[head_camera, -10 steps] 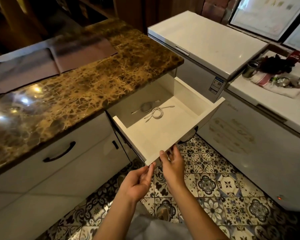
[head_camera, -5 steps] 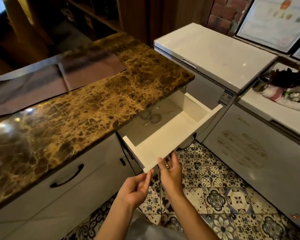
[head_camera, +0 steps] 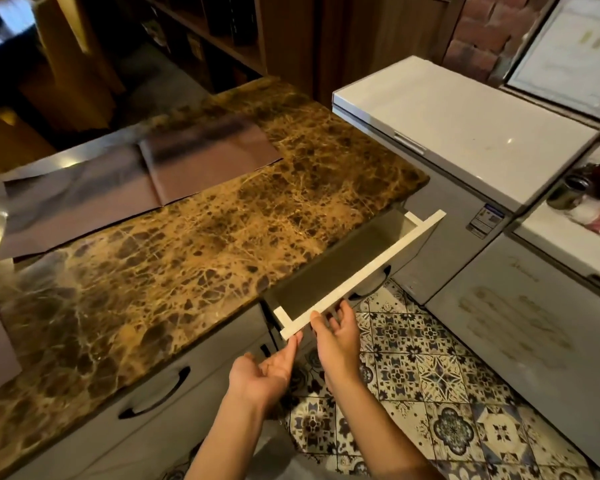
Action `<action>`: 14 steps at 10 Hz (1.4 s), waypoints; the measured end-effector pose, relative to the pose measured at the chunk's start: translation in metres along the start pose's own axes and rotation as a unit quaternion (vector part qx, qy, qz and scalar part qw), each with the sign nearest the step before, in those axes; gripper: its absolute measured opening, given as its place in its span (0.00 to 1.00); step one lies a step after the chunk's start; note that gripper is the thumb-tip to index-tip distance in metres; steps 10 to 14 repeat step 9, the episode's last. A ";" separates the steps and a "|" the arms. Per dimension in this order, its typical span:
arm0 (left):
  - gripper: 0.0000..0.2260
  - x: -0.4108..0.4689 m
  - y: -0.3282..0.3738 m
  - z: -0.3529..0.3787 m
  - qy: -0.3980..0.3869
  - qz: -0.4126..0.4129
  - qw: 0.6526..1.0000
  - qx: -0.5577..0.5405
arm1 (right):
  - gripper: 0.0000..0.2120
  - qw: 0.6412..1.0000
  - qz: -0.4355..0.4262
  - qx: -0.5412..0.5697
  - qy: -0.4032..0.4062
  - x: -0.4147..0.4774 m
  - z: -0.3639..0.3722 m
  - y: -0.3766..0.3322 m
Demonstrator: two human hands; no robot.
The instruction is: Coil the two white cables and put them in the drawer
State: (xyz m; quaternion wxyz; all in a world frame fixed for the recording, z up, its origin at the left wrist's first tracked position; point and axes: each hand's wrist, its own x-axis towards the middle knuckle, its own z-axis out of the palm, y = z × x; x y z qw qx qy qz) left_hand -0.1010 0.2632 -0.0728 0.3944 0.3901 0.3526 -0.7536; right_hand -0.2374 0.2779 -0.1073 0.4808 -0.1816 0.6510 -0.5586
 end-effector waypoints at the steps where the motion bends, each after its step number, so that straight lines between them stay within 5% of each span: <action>1: 0.36 0.000 0.012 0.016 -0.008 0.018 0.998 -0.051 | 0.35 0.999 0.022 0.045 -0.014 0.011 0.017 -0.009; 7: 0.30 0.005 0.024 0.051 -0.025 0.101 0.990 -0.094 | 0.31 0.995 0.079 0.045 -0.045 0.053 0.050 -0.032; 9: 0.35 0.001 -0.028 0.049 -0.003 0.194 0.968 0.161 | 0.28 0.995 -0.012 -0.090 -0.041 0.053 0.019 -0.058; 14: 0.35 0.001 -0.028 0.049 -0.003 0.194 0.968 0.161 | 0.28 0.995 -0.012 -0.090 -0.041 0.053 0.019 -0.058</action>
